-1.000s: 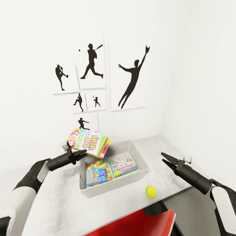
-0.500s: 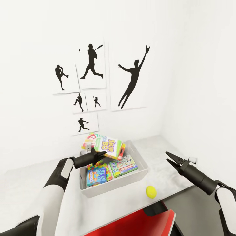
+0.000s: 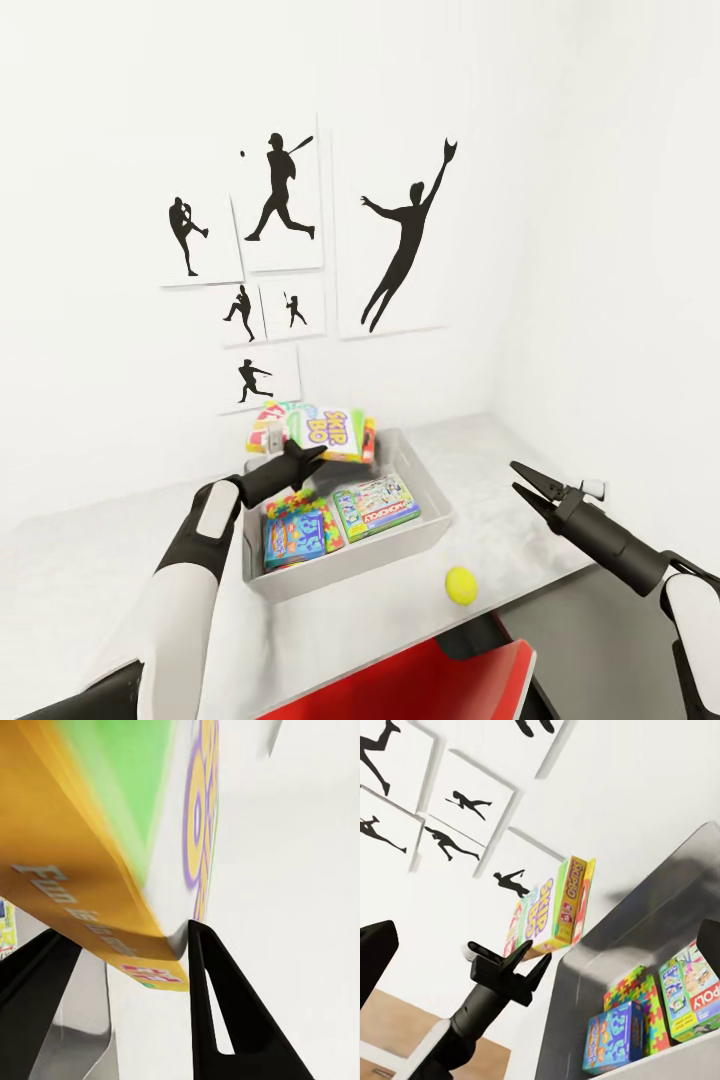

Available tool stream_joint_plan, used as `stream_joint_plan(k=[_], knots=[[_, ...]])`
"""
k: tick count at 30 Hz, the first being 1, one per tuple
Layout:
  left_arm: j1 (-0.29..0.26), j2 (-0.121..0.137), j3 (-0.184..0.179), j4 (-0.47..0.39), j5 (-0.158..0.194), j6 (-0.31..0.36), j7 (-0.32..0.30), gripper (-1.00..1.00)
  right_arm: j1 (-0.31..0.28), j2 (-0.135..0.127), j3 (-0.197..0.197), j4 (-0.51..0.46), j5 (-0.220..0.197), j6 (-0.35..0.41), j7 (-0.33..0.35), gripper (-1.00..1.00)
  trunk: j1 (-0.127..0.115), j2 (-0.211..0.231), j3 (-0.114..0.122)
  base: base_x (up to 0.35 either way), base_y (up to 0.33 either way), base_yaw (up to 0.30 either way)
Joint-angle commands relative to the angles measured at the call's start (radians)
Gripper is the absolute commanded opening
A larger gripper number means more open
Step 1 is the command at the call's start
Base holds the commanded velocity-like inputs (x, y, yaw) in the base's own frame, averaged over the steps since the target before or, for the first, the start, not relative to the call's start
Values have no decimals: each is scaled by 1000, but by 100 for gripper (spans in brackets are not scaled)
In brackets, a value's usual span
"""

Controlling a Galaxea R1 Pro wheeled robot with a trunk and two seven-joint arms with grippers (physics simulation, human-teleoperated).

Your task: Put all the toys in the child's room - the three board games (two on the bed and one on the table), the two jigsaw puzzles on the table, and the tennis ball on the table - inside the toy box on the table in the child's room.

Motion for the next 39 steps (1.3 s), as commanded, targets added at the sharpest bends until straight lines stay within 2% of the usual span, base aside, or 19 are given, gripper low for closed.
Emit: stream_joint_plan(k=[1,6,9,12,13,14,15,16,19,21,24,31,36,39], knots=[[-1,-1,7,1,7,-2,0,-100,-1,0,-3,0,2,6,4,100,0,-1,-2,0,0,0],[0,-1,8,4,43,-22,20,-100,-1,-1,-7,1,-1,8,5,100,0,-1,-2,0,0,0],[2,-1,8,6,60,-29,56,-100,-1,-1,-8,2,-2,9,5,100,0,-1,-2,0,0,0],[3,-1,8,5,67,-49,130,-100,-1,-1,-8,3,-2,9,5,100,0,-1,-2,0,0,0],[3,-1,8,5,73,-67,192,-100,-1,-1,-9,3,-2,10,5,100,0,-1,-2,0,0,0],[3,-1,8,5,77,-75,225,-100,-1,-1,-10,3,-2,10,6,100,0,-1,-2,0,0,0],[4,-1,7,5,92,-87,283,-100,-1,-1,-13,3,-2,10,6,100,0,-1,-2,0,0,0],[4,-1,7,5,102,-92,305,-100,-1,-1,-15,3,-3,10,6,100,0,-1,-2,0,0,0],[6,-1,4,4,169,-107,364,-100,-1,-1,-23,4,-4,11,6,100,0,-1,-2,0,0,0],[8,-1,3,3,208,-112,379,-100,-1,-1,-25,4,-4,11,6,100,0,-1,-2,0,0,0],[10,-1,-8,2,241,-115,389,-100,-1,-1,-27,4,-4,11,6,100,0,-1,-2,0,0,0],[11,-1,-65,2,259,-119,383,-100,-1,-1,-27,5,-4,11,6,100,0,-1,-2,0,0,0],[11,-1,-76,2,260,-118,309,-100,-1,-1,-27,6,-4,11,6,100,0,-1,-2,0,0,0],[11,-1,-100,1,260,-114,281,-100,-1,-1,-27,6,-4,11,6,100,0,-1,-2,0,0,0]])
